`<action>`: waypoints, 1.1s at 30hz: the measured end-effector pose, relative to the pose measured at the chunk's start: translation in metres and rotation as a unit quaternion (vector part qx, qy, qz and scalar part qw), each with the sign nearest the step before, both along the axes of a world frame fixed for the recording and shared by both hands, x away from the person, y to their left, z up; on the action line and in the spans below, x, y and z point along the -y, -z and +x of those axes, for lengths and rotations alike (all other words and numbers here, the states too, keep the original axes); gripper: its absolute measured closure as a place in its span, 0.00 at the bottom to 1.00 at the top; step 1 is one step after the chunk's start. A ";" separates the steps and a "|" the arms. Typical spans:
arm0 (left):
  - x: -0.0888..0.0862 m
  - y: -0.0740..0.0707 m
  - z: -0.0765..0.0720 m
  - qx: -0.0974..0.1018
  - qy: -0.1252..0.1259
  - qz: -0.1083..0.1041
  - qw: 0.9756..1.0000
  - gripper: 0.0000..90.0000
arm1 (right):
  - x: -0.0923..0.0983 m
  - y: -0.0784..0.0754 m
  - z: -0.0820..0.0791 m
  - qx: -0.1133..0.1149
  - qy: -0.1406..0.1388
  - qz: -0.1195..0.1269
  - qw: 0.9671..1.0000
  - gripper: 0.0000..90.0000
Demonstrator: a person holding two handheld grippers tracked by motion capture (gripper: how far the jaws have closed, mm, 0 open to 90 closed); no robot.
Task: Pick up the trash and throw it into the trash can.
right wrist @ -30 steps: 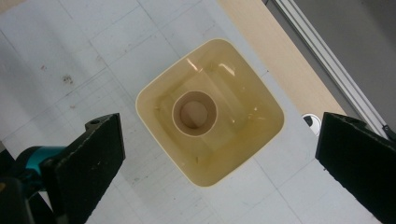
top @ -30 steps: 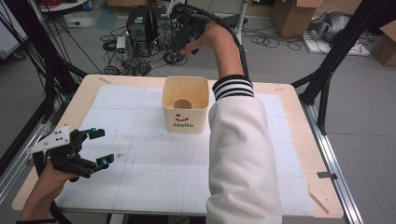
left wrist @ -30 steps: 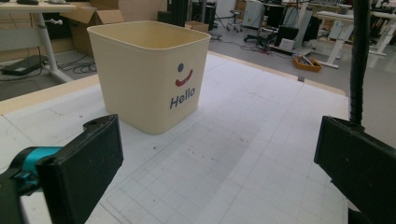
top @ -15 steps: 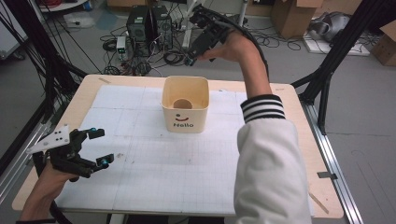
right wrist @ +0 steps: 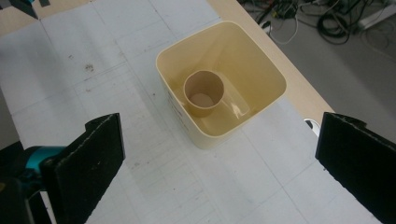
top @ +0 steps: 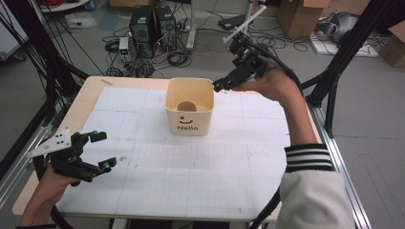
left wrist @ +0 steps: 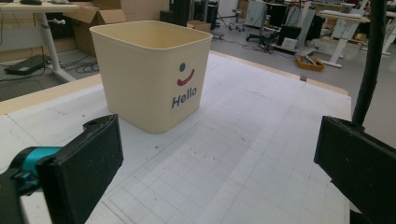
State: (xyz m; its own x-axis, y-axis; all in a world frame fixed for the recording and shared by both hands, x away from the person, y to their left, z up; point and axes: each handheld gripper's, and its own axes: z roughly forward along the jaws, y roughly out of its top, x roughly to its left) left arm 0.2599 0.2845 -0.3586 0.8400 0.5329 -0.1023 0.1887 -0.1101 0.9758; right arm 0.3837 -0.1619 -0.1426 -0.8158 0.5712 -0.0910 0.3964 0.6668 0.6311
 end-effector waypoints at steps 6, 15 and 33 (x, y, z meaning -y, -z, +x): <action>0.000 0.000 0.000 0.000 -0.001 0.000 1.000 0.02 | 0.027 0.017 -0.024 0.039 -0.018 0.032 0.999 0.00; 0.000 0.000 0.000 0.000 -0.001 0.005 1.000 0.02 | 0.071 0.064 -0.050 0.062 -0.012 0.086 0.994 0.00; 0.001 0.001 0.000 -0.001 -0.001 0.005 1.000 0.02 | 0.129 0.150 -0.110 0.133 -0.004 0.211 0.968 0.00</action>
